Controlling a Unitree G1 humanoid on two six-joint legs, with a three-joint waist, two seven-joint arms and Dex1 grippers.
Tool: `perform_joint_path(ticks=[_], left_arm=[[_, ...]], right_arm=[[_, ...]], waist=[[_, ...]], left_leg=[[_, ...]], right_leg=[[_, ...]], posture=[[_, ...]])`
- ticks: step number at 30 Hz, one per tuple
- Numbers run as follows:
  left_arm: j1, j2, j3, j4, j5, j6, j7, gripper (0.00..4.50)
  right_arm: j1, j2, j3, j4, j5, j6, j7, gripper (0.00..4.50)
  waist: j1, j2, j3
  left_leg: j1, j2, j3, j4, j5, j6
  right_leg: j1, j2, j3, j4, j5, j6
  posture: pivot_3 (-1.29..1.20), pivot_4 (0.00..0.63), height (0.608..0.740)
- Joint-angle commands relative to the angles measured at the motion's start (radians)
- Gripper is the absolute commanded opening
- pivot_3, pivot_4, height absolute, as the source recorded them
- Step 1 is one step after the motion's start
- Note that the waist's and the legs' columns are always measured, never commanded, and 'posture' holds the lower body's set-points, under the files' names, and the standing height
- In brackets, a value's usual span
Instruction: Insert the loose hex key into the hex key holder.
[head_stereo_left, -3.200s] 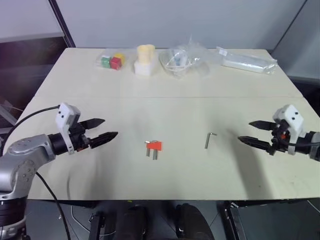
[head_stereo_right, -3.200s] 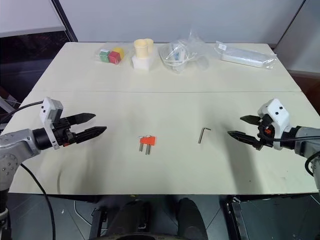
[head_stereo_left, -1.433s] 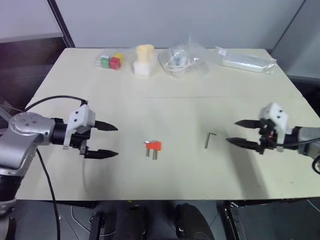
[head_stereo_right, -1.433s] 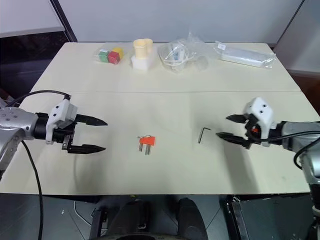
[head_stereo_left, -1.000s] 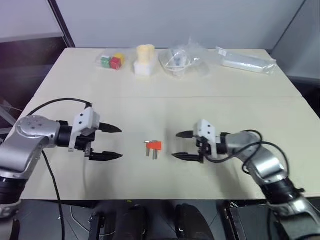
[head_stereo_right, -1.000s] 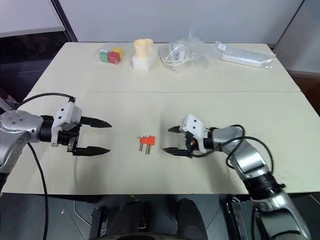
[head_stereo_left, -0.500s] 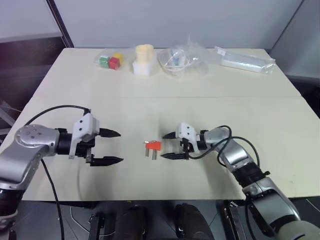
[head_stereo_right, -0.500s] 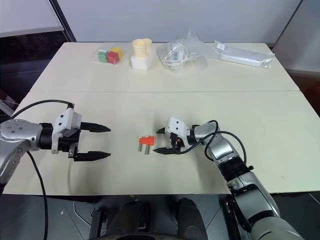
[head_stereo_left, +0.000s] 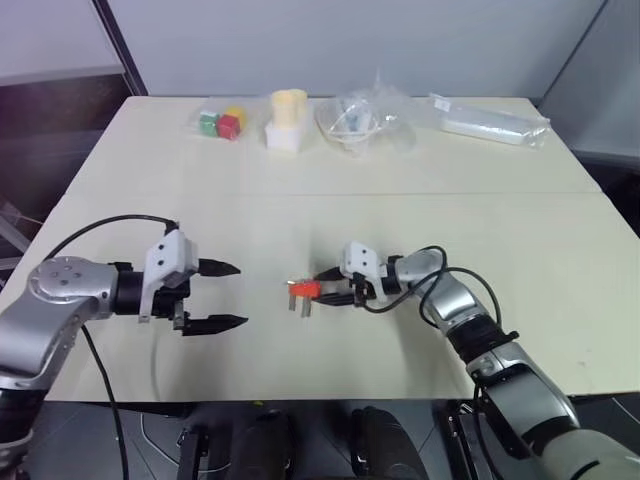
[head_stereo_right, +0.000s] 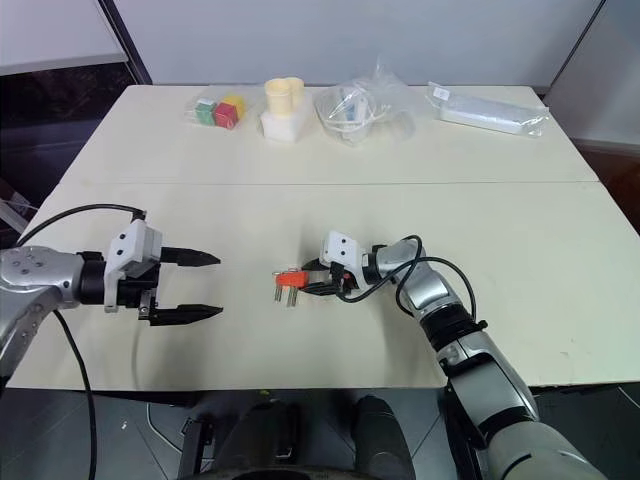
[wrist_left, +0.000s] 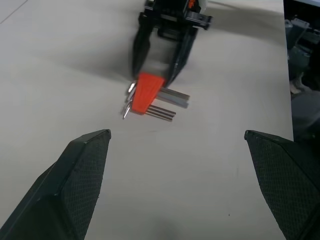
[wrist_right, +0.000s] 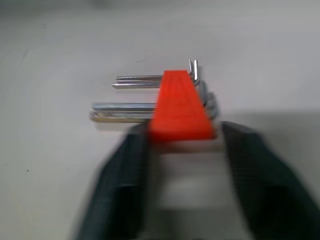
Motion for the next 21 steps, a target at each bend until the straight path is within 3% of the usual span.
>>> perform_joint_path(ticks=[1,8,14,21], left_arm=[[-0.008,-0.004,0.019,-0.014,-0.005,-0.013,0.008,4.5],[-0.053,-0.038,0.006,0.031,0.001,-0.008,0.038,4.5],[-0.278,-0.128,0.065,0.261,-0.132,0.188,0.097,4.5],[-0.571,-0.22,-0.007,0.577,-0.116,0.216,0.003,4.5]], right_arm=[[0.0,0.005,-0.012,-0.007,-0.01,-0.01,-0.001,1.01],[-0.007,-0.019,-0.031,-0.07,-0.036,-0.063,-0.043,1.01],[-0.11,-0.105,-0.064,-0.183,-0.19,-0.359,-0.202,1.01],[-0.242,-0.178,-0.072,-0.148,-0.414,-0.692,-0.452,1.01]], waist=[[0.0,0.0,0.0],[0.003,0.0,0.0],[0.001,0.0,0.0],[0.0,-0.001,0.0]], left_leg=[[0.0,0.0,0.0,0.0,0.0,0.0],[0.0,0.0,0.0,0.0,0.0,0.0],[0.0,-0.002,0.0,0.001,0.001,-0.001],[0.0,-0.002,0.001,0.0,0.002,-0.004]], right_leg=[[0.0,0.0,0.0,0.0,0.0,0.0],[0.0,0.0,0.0,0.0,0.0,0.0],[-0.002,0.001,-0.001,0.003,0.0,0.0],[-0.005,0.002,-0.001,0.011,0.0,0.0]], posture=[[0.0,0.15,0.74],[0.0,0.15,0.74],[0.0,0.15,0.74],[0.0,0.15,0.74]])
